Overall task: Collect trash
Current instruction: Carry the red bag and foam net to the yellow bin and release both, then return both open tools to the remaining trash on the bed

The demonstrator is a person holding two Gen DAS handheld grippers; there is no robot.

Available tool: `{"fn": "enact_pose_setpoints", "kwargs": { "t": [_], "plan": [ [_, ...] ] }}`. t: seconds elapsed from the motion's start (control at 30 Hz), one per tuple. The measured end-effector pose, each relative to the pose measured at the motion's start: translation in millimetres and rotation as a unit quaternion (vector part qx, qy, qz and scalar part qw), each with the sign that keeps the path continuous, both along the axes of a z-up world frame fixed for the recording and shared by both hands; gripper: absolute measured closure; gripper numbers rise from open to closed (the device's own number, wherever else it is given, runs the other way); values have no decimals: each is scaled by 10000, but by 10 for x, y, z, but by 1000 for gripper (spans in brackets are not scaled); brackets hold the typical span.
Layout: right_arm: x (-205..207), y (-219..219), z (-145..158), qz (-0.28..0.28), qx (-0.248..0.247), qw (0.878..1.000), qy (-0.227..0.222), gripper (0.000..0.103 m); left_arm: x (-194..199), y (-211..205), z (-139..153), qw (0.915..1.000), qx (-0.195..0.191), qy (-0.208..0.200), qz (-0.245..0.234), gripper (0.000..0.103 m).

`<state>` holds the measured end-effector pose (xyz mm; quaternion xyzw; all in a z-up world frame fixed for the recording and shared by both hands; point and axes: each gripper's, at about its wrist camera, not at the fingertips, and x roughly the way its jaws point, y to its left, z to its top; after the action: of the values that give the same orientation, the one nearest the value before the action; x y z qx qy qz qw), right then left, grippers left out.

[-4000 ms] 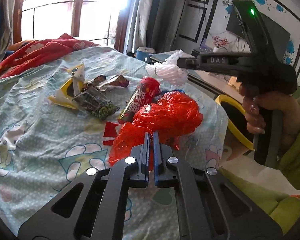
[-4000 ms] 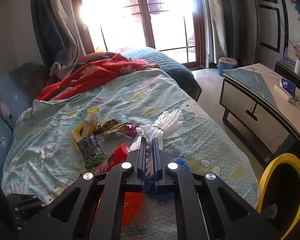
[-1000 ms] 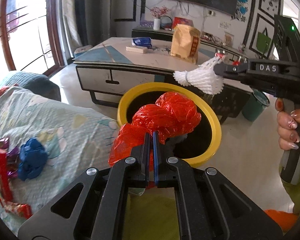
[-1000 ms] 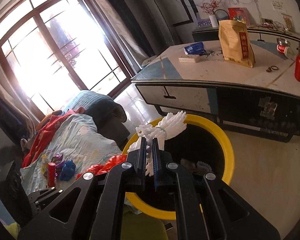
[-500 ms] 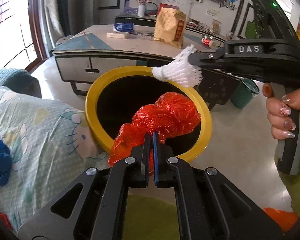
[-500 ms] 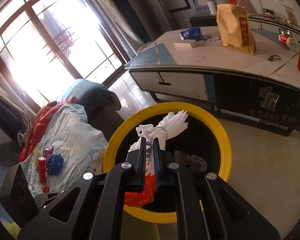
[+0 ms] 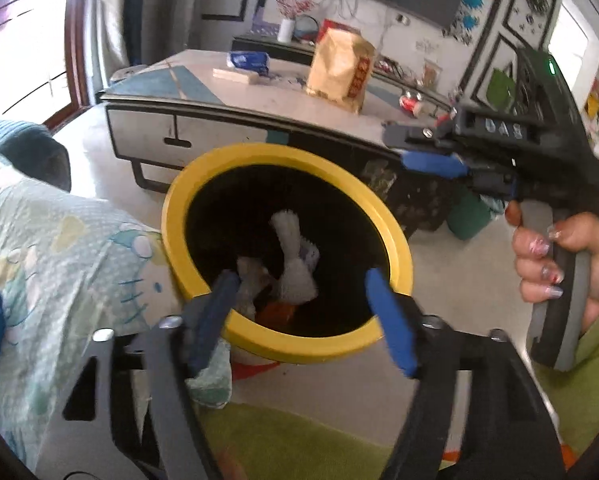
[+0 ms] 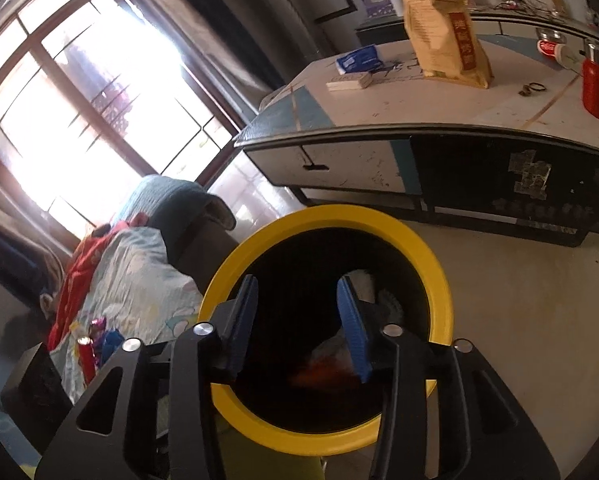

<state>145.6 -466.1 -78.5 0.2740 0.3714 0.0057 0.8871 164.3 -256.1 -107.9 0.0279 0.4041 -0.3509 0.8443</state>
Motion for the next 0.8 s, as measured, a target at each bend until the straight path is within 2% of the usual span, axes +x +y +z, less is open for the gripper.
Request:
{"fn": "enact_pose_setpoints", "kwargs": {
  "t": [0.03, 0.13, 0.33, 0.43, 0.67, 0.8],
  "plan": [
    [-9, -6, 6, -48, -25, 10000, -21, 47, 7, 26, 15, 10000, -41, 5, 63, 22],
    [-60, 32, 38, -176, -114, 9998, -63, 42, -10, 159, 113, 9993, -182, -76, 310, 11],
    [-147, 130, 129, -404, -428, 9981, -155, 31, -54, 468, 332, 9958, -380, -290, 780, 11],
    [-182, 260, 180, -467, -618, 9967, -255, 31, -97, 630, 423, 9935, -406, -444, 969, 11],
    [-199, 688, 246, -158, -972, 9943, -412, 30, -234, 1007, 577, 9865, -412, -721, 1411, 11],
    [-207, 975, 278, 208, -1071, 9931, -432, 30, -308, 1196, 662, 9831, -577, -789, 1549, 11]
  ]
}}
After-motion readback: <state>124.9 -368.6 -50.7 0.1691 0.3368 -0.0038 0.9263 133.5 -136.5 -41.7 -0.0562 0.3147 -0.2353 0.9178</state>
